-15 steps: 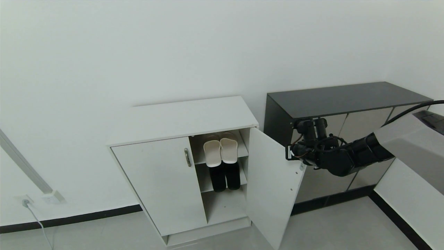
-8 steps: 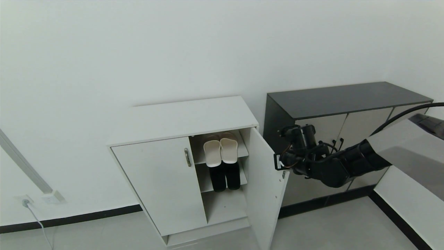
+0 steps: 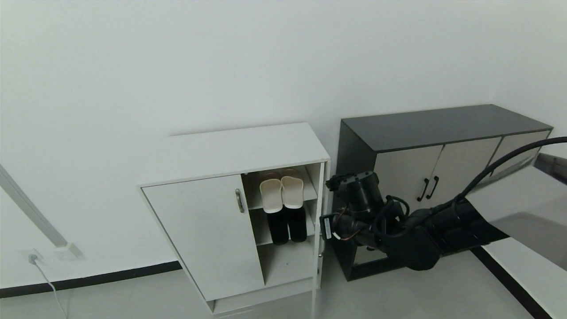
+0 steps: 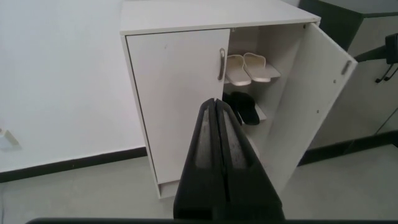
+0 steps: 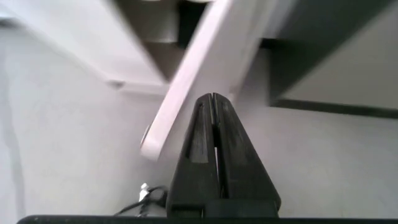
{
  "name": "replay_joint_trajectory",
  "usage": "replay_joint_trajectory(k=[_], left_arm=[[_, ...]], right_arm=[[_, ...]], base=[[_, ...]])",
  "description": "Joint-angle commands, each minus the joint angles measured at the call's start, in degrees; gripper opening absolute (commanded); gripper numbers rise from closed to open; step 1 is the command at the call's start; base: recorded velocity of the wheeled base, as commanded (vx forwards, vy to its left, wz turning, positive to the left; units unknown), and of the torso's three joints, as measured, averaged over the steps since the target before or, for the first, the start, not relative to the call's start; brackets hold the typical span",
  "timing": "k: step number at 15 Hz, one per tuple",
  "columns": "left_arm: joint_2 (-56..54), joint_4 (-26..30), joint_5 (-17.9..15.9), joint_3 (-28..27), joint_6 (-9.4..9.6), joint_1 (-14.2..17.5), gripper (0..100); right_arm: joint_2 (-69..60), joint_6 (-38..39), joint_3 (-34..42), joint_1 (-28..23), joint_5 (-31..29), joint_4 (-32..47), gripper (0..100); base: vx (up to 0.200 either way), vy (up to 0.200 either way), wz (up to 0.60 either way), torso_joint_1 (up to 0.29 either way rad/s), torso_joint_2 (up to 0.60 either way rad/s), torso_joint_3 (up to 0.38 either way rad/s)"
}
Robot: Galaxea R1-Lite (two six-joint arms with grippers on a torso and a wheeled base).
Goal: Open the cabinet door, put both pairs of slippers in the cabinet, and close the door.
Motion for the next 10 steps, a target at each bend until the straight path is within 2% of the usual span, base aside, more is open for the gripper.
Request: replay_joint_trajectory(k=[1, 10], left_arm=[[0.07, 0.00, 0.08, 0.01, -0.02, 0.08, 0], [0.07, 0.00, 0.08, 0.01, -0.11, 0.08, 0]], right_arm=[[-3.72, 1.42, 2.00, 2.82, 1.63, -0.43, 0], [-7.32, -0.87, 4.72, 3.09, 1.55, -0.43, 0]], base=[[0.000, 0.000, 0.00, 0.000, 0.00, 0.000], [0.000, 0.000, 0.00, 0.000, 0.00, 0.000]])
